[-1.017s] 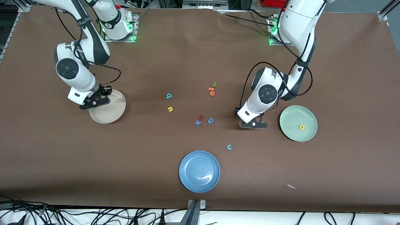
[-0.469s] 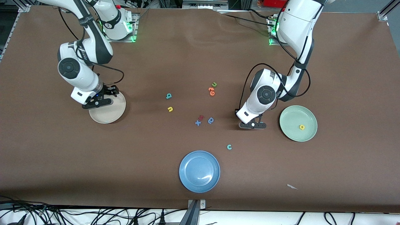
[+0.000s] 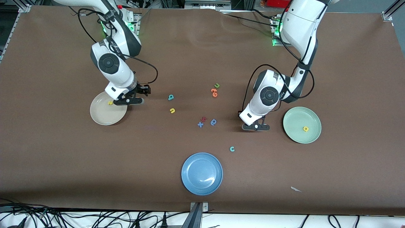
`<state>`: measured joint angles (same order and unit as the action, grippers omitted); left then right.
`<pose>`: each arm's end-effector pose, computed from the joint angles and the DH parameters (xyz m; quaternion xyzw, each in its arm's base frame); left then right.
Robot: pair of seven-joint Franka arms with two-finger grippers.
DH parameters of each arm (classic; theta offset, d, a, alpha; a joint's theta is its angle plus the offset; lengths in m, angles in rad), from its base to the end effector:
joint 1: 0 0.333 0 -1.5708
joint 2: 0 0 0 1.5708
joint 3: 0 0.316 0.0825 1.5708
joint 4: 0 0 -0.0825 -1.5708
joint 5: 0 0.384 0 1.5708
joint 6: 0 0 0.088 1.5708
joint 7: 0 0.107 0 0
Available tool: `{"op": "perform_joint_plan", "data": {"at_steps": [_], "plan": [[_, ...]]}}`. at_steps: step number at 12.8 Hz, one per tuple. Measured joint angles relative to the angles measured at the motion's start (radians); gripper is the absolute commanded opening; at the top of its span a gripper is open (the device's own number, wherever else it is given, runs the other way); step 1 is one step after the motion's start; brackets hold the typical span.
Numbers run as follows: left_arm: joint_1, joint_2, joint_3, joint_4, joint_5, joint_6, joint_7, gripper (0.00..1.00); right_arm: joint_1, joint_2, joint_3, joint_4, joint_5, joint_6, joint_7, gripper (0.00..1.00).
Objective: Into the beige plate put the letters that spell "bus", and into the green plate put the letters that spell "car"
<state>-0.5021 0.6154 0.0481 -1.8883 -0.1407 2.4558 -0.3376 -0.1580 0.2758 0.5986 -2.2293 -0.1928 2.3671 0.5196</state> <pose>0.5636 -0.2762 0.1734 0.9993 -0.0068 -0.0325 0.0181 0.4857 0.2281 0.2620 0.9988 0.0268 -0.0414 0.0069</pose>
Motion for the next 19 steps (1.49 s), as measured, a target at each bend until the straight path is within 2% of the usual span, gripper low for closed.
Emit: {"op": "perform_joint_plan", "data": {"at_steps": [3, 5, 9, 12, 16, 19], "plan": [[-0.001, 0.008, 0.000, 0.015, 0.022, 0.000, -0.032, 0.33, 0.082, 0.060, 0.006, 0.014, -0.004, 0.087, 0.117, 0.82], [-0.001, 0.010, 0.001, 0.016, 0.022, 0.000, -0.034, 0.28, 0.130, 0.093, 0.006, 0.015, -0.037, 0.123, 0.194, 0.82], [-0.002, 0.010, 0.002, 0.016, 0.022, 0.001, -0.053, 0.12, 0.149, 0.173, 0.006, 0.017, -0.256, 0.177, 0.395, 0.82], [-0.003, 0.010, 0.002, 0.017, 0.023, 0.000, -0.056, 0.08, 0.161, 0.231, 0.005, 0.019, -0.393, 0.209, 0.531, 0.82], [-0.002, 0.010, 0.018, 0.030, 0.036, -0.008, -0.053, 0.05, 0.165, 0.246, 0.005, 0.021, -0.418, 0.214, 0.562, 0.82], [0.049, -0.005, 0.051, 0.116, 0.065, -0.176, 0.047, 0.05, 0.168, 0.253, 0.005, 0.043, -0.418, 0.216, 0.563, 0.82]]}}
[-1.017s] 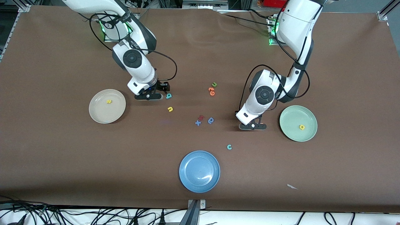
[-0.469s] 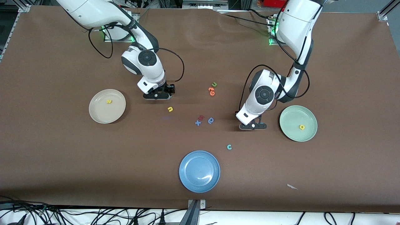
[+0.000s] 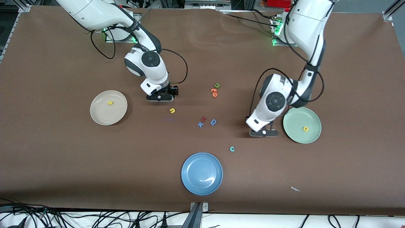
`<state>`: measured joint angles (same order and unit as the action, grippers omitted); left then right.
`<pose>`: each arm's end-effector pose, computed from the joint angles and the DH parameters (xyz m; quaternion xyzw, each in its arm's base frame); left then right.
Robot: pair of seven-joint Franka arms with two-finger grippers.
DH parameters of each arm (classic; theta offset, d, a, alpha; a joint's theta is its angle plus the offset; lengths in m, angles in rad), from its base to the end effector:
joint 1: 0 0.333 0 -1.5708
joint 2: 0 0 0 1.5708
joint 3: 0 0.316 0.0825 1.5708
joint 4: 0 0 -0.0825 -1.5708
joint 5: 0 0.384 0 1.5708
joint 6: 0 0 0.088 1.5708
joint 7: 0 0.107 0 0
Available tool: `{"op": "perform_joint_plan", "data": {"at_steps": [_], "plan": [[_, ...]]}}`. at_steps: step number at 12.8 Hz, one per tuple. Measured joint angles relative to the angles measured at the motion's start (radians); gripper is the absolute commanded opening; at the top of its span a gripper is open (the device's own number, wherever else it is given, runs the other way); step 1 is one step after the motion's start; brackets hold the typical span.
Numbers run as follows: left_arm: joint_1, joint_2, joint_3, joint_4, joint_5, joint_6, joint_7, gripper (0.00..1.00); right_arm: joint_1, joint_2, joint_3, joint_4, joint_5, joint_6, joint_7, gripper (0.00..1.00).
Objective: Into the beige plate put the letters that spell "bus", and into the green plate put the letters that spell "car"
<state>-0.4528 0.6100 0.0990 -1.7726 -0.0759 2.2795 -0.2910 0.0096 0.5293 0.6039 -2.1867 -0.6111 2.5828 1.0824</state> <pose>0.6072 -0.2310 0.2091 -0.9987 0.0127 0.0466 0.0168 0.4402 0.3331 0.1827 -0.9998 0.0047 -0.0182 0.0004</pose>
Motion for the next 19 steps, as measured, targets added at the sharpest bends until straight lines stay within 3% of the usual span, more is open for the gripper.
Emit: {"op": "perform_joint_plan", "data": {"at_steps": [4, 5, 6, 7, 10, 15, 16, 19], "plan": [[0.160, -0.044, 0.008, 0.049, 0.078, -0.207, 0.313, 0.05, 0.009, 0.020, 0.000, 0.016, -0.004, 0.000, 0.001, 0.81], [0.192, -0.044, 0.008, 0.048, 0.115, -0.229, 0.376, 0.09, 0.011, 0.026, 0.000, 0.018, -0.014, 0.000, 0.001, 0.80], [0.216, -0.042, 0.007, 0.047, 0.155, -0.248, 0.434, 0.45, 0.012, 0.033, 0.000, 0.019, -0.023, 0.000, 0.004, 0.79], [0.230, -0.039, 0.007, 0.045, 0.196, -0.258, 0.487, 0.99, 0.014, 0.038, 0.000, 0.019, -0.026, 0.000, 0.005, 0.77], [0.238, -0.035, 0.003, 0.056, 0.212, -0.259, 0.565, 1.00, 0.017, 0.046, 0.000, 0.020, -0.060, 0.000, 0.021, 0.71], [0.203, -0.009, -0.031, 0.152, -0.062, -0.255, 0.300, 1.00, 0.018, 0.049, 0.001, 0.027, -0.091, 0.000, 0.047, 0.55], [0.171, 0.019, -0.037, 0.190, -0.076, -0.252, 0.200, 1.00, 0.019, 0.049, 0.001, 0.028, -0.091, 0.000, 0.048, 0.49], [0.064, 0.134, -0.039, 0.331, -0.082, -0.236, -0.132, 1.00, 0.019, 0.047, 0.002, 0.032, -0.092, 0.000, 0.049, 0.21]]}}
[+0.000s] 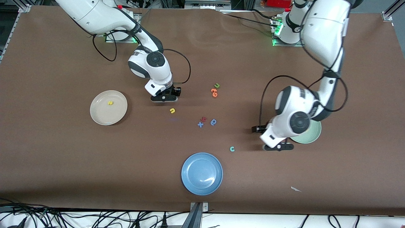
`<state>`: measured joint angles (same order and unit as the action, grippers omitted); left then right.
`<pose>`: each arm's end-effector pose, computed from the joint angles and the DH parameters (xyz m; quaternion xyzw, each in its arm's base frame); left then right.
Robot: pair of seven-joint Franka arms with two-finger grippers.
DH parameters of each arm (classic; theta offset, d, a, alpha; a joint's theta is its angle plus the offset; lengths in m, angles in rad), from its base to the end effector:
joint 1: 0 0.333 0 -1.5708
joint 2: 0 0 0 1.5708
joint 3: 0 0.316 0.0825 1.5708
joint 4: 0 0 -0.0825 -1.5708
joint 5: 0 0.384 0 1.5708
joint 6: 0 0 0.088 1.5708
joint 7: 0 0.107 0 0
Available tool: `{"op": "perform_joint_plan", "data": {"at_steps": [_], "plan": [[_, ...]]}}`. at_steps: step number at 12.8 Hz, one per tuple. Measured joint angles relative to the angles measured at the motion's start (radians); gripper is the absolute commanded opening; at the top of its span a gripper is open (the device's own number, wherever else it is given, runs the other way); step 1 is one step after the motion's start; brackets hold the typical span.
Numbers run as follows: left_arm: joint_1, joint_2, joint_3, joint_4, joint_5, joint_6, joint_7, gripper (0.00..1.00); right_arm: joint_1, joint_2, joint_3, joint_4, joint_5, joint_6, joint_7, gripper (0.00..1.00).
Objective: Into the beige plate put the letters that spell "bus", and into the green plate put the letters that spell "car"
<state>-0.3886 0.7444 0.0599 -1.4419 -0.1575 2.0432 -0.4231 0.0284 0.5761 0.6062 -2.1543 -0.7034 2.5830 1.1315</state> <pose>0.6650 -0.2437 0.2376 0.9931 0.0812 -0.0825 0.0175 0.4374 0.3472 0.1726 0.9994 0.0150 0.0299 0.0023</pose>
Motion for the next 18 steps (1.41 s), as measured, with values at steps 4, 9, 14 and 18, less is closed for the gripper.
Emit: {"op": "perform_joint_plan", "data": {"at_steps": [4, 9, 14, 18], "plan": [[-0.054, 0.131, 0.000, 0.185, -0.001, 0.018, -0.380, 1.00, 0.000, -0.002, 0.001, 0.001, 0.000, 0.000, 0.002, 0.09], [-0.084, 0.229, 0.000, 0.287, -0.001, 0.151, -0.750, 1.00, -0.020, -0.034, -0.014, 0.007, -0.007, -0.026, -0.039, 0.09], [-0.121, 0.268, 0.003, 0.291, -0.001, 0.184, -0.865, 1.00, -0.147, -0.201, -0.019, -0.071, -0.001, -0.095, -0.312, 0.11], [-0.123, 0.285, 0.005, 0.292, -0.001, 0.192, -0.871, 0.89, -0.276, -0.317, -0.035, -0.138, 0.000, -0.187, -0.521, 0.14]]}}
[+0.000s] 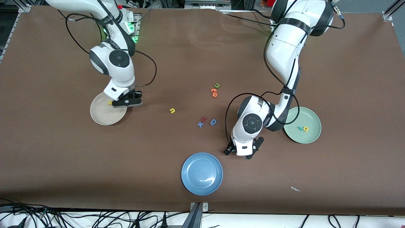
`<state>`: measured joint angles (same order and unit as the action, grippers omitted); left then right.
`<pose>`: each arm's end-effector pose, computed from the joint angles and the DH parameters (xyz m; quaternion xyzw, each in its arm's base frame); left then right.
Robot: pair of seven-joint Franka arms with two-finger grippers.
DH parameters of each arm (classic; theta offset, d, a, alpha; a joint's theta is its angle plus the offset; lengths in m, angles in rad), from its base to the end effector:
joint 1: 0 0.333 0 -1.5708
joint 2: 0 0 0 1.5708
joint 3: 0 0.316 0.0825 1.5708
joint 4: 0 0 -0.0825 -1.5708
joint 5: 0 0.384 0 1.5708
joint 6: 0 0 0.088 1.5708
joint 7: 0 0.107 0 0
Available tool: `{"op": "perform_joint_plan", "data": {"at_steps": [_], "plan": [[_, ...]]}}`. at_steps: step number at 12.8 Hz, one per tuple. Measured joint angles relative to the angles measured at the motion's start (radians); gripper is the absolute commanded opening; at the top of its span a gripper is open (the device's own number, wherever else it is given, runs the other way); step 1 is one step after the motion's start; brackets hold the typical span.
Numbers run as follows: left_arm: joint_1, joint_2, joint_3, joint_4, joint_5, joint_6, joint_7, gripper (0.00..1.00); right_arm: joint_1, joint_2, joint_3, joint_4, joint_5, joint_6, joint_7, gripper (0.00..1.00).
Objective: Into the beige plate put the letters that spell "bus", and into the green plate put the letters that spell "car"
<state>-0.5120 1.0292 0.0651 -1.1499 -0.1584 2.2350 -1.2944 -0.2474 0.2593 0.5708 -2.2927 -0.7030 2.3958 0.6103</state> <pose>0.6853 -0.3506 0.1726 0.8976 0.4383 -0.0090 0.0456 0.4920 0.1638 0.2463 0.9799 0.1231 0.0354 0.1530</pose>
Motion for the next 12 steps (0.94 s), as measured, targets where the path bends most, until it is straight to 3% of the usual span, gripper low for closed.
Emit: {"op": "perform_joint_plan", "data": {"at_steps": [2, 5, 8, 12], "plan": [[0.000, 0.007, 0.001, 0.000, 0.000, 0.001, -0.008, 0.78, -0.026, -0.016, -0.051, -0.006, 0.000, -0.012, -0.073, 0.23], [0.000, 0.009, 0.001, 0.006, 0.000, 0.001, -0.015, 0.63, -0.036, -0.015, -0.072, -0.018, 0.007, -0.012, -0.092, 0.58], [0.000, 0.009, 0.004, 0.009, 0.000, 0.000, -0.015, 0.55, -0.035, -0.015, -0.065, -0.022, 0.069, -0.012, -0.093, 0.70], [0.000, 0.009, 0.012, 0.011, 0.000, 0.000, -0.015, 0.46, -0.034, -0.014, -0.031, -0.022, 0.169, -0.011, -0.093, 0.72]]}}
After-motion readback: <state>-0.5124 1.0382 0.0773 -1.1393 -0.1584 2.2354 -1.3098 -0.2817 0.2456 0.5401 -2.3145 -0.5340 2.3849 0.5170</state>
